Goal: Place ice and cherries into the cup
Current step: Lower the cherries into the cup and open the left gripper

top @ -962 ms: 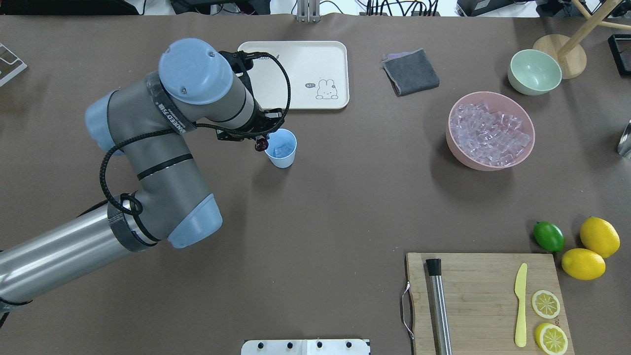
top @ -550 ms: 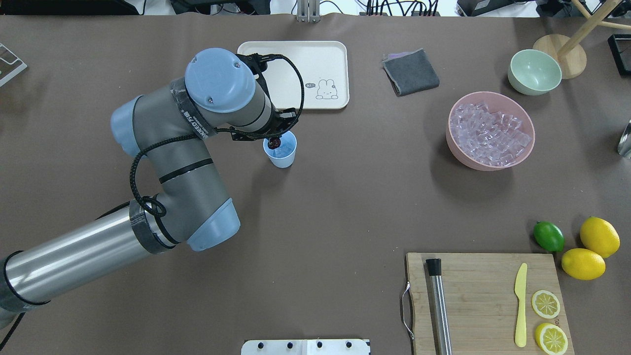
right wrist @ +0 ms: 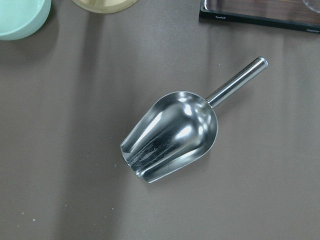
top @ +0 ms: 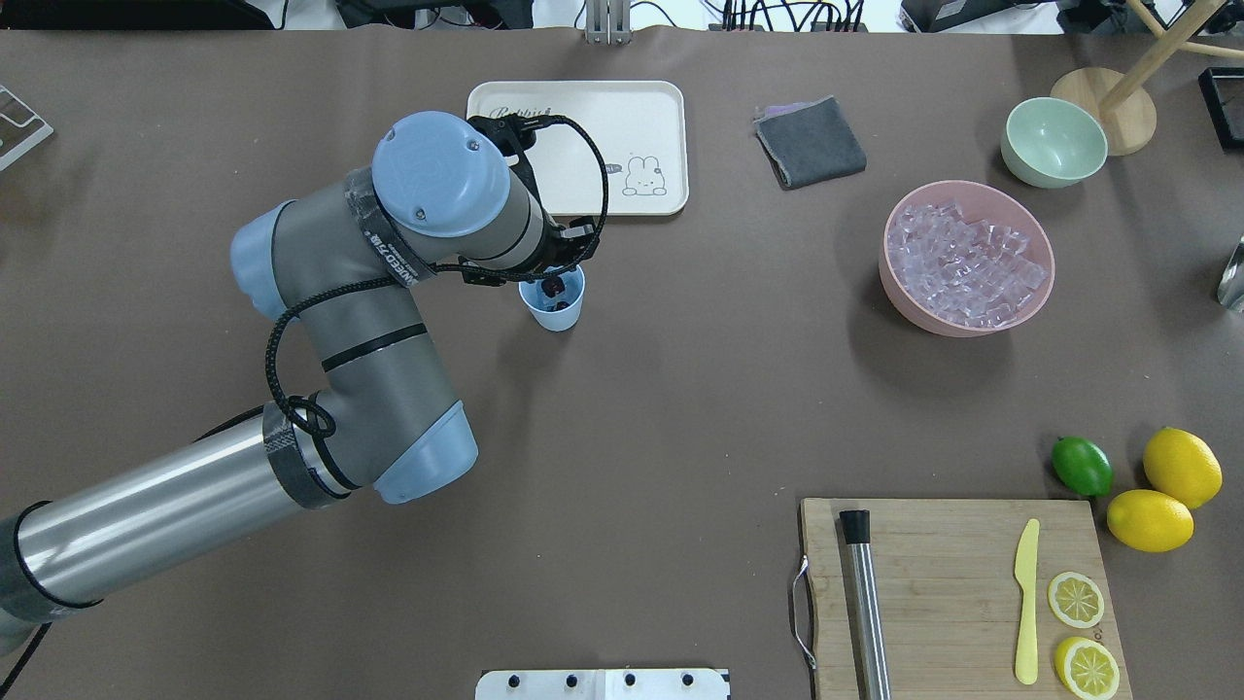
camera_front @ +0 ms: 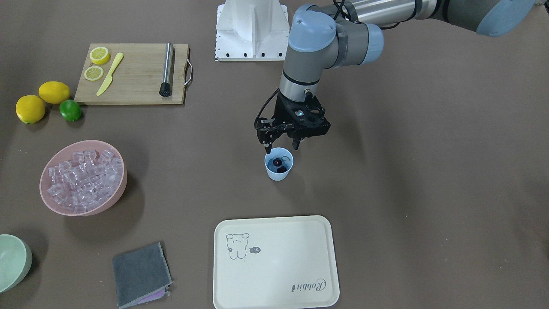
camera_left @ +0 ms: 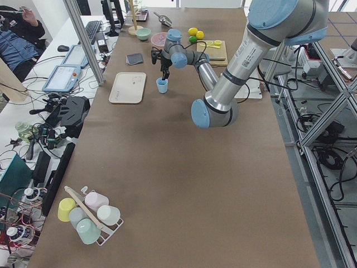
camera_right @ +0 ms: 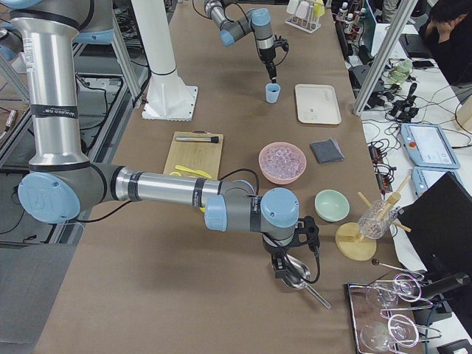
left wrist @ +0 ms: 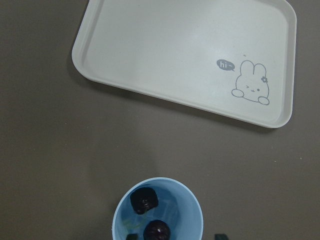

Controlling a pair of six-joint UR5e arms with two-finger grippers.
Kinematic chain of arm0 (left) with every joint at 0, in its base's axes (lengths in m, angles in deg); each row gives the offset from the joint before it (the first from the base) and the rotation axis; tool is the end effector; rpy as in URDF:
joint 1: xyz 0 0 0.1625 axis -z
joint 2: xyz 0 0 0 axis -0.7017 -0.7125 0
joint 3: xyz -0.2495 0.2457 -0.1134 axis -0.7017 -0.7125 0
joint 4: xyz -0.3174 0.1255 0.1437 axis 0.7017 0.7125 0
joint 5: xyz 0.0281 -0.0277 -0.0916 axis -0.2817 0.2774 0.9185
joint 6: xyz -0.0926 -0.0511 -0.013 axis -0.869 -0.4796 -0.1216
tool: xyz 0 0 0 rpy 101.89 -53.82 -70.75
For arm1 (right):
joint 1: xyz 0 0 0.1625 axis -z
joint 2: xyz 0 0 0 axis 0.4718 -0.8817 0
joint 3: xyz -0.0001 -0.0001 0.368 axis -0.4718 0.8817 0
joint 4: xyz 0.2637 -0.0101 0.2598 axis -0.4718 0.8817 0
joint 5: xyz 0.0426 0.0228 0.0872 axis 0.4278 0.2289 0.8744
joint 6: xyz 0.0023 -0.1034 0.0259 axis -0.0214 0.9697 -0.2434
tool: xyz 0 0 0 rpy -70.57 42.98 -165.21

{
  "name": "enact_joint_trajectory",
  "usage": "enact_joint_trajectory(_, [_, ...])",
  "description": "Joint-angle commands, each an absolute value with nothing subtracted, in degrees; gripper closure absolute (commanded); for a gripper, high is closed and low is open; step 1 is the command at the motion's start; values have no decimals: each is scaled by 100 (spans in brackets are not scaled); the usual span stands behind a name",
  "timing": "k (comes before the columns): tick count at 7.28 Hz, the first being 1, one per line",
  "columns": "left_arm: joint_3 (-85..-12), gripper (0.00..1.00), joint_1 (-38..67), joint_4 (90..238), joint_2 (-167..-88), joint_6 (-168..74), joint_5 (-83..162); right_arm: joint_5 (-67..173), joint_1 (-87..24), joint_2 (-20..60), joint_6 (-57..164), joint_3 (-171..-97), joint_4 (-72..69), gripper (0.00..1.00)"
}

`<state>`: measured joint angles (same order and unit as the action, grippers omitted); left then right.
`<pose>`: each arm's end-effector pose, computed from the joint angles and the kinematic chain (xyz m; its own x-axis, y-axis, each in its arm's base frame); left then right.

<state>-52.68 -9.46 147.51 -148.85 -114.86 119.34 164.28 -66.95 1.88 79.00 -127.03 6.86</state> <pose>0.4452 -0.4501 0.1680 0.5112 -0.2075 -0.8340 0.3680 0.9298 -0.0058 0.0998 -0.4539 0.6154 0.7228 -0.1236 0.6799 0.0208 0.9873 0.1574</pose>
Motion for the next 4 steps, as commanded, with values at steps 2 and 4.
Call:
enact_joint_trajectory(2, [-6748, 2, 265, 14788, -12622, -10831, 13447, 16501, -6695, 51, 7935, -12705, 686, 0])
enact_joint_trajectory(4, [-6264, 2, 2326, 14735, -11617, -7687, 15196, 16519, -6703, 33, 7935, -12714, 686, 0])
